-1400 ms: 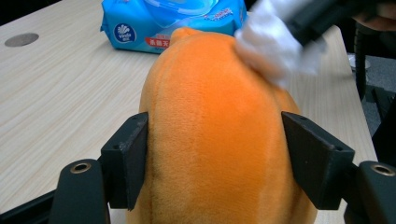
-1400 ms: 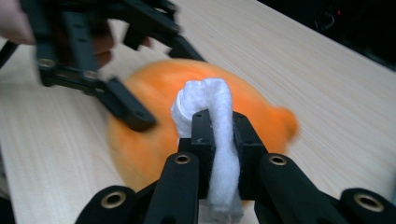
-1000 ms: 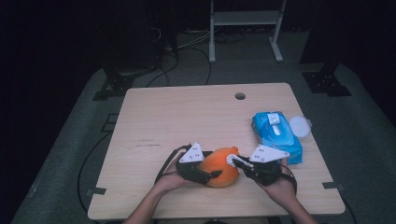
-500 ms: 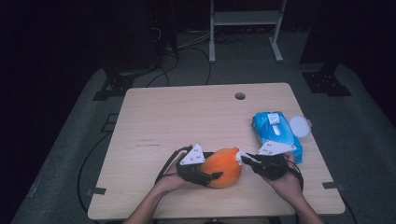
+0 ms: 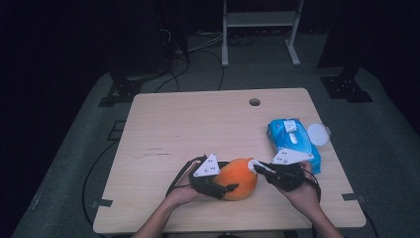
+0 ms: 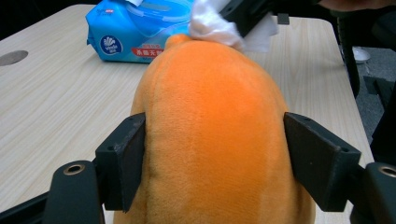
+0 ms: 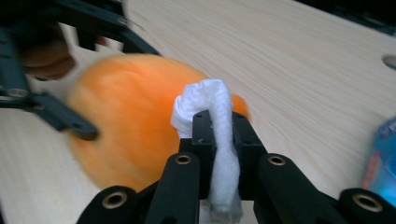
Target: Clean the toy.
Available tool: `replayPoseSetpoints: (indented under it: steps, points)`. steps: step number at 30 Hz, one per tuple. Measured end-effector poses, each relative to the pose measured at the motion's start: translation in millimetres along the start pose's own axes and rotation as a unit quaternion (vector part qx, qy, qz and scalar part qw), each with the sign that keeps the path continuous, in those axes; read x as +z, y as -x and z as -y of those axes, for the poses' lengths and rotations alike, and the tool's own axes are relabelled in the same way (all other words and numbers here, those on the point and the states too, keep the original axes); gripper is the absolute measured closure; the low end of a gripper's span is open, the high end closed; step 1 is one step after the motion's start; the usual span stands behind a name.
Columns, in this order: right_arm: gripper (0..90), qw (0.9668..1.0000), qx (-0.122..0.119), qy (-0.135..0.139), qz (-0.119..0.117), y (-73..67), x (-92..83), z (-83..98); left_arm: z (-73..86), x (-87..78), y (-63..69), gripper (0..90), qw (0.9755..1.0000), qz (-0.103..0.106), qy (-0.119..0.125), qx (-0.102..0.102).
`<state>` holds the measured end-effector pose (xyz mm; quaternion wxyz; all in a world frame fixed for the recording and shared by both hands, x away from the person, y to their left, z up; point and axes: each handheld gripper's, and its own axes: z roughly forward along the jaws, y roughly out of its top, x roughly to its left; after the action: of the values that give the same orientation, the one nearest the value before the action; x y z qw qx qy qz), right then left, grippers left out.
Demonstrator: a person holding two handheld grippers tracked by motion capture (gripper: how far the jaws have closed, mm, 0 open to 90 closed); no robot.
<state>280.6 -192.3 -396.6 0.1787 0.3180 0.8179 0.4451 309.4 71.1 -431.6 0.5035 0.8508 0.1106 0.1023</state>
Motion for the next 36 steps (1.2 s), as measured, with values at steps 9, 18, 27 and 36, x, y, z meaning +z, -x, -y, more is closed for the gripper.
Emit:
replayPoseSetpoints:
  steps: [9, 18, 27, 36]
  points:
    - [82.0, 0.9996, -0.019, -0.019, -0.003, -7.1, -0.1, 4.3, 1.0, -1.8, -8.4, 21.8, 0.9993, 0.001, -0.003, -0.038]
    - [82.0, 0.9975, -0.068, -0.009, -0.019, -35.0, 4.6, -7.4, 0.2, -0.5, -4.0, 22.5, 0.9997, -0.002, -0.004, -0.024]
    - [82.2, 0.9998, 0.016, -0.009, 0.012, 13.4, -2.6, 6.6, -7.3, 3.7, 9.6, 23.9, 0.9998, -0.001, -0.01, 0.019]
    - [82.3, 1.0, -0.008, -0.004, 0.0, 4.4, -5.0, 3.4, -10.7, -6.6, 2.5, 18.6, 0.9992, 0.035, 0.017, -0.008]
